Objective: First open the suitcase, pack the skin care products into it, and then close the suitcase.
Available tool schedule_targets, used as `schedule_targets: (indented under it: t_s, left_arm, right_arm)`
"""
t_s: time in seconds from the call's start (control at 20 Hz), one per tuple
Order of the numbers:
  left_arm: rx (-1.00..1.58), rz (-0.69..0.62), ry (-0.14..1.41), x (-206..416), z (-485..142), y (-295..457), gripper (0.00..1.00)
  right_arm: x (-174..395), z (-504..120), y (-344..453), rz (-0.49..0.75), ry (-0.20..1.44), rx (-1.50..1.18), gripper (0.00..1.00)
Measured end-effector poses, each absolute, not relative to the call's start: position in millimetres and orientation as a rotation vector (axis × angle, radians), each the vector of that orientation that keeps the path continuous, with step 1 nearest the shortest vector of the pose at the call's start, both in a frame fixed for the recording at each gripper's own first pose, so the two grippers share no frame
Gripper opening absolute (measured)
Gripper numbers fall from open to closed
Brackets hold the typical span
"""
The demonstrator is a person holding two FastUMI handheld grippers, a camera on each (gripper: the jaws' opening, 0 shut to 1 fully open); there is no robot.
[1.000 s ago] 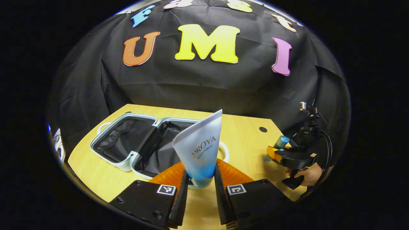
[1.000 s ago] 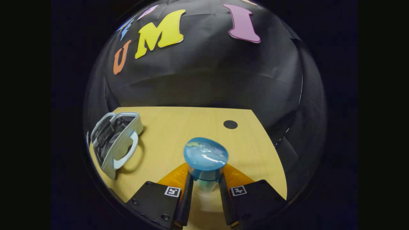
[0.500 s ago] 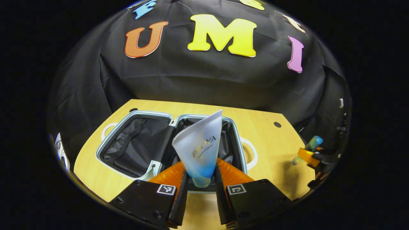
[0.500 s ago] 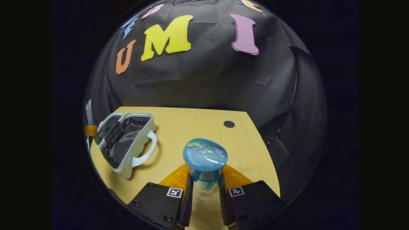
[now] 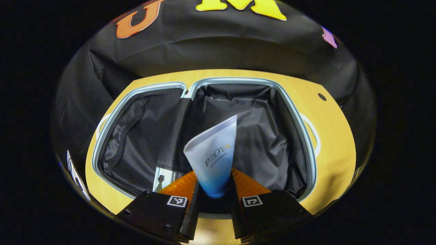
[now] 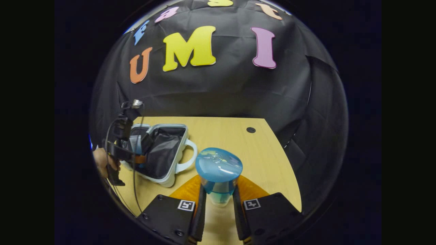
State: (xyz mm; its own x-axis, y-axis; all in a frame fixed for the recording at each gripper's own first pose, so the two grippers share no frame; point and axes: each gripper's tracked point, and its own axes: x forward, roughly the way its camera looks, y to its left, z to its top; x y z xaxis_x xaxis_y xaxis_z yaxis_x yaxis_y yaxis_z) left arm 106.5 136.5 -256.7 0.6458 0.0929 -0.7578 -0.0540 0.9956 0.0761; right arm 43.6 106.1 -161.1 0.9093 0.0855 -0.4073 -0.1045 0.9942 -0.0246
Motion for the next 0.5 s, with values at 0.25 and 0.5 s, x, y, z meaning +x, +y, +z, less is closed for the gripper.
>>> schedule_targets:
  t_s: [0.25, 0.5]
  left_arm:
    - [0.076, 0.078, 0.909, 118.5, -274.1, 137.7, 0.44]
    - [0.073, 0.066, 0.902, 122.6, -275.5, 140.8, 0.65]
  right_arm:
    - [36.8, -159.1, 115.4, 0.087, 0.428, -0.058, 0.35]
    - [50.2, -147.8, 144.1, 0.108, 0.416, -0.073, 0.35]
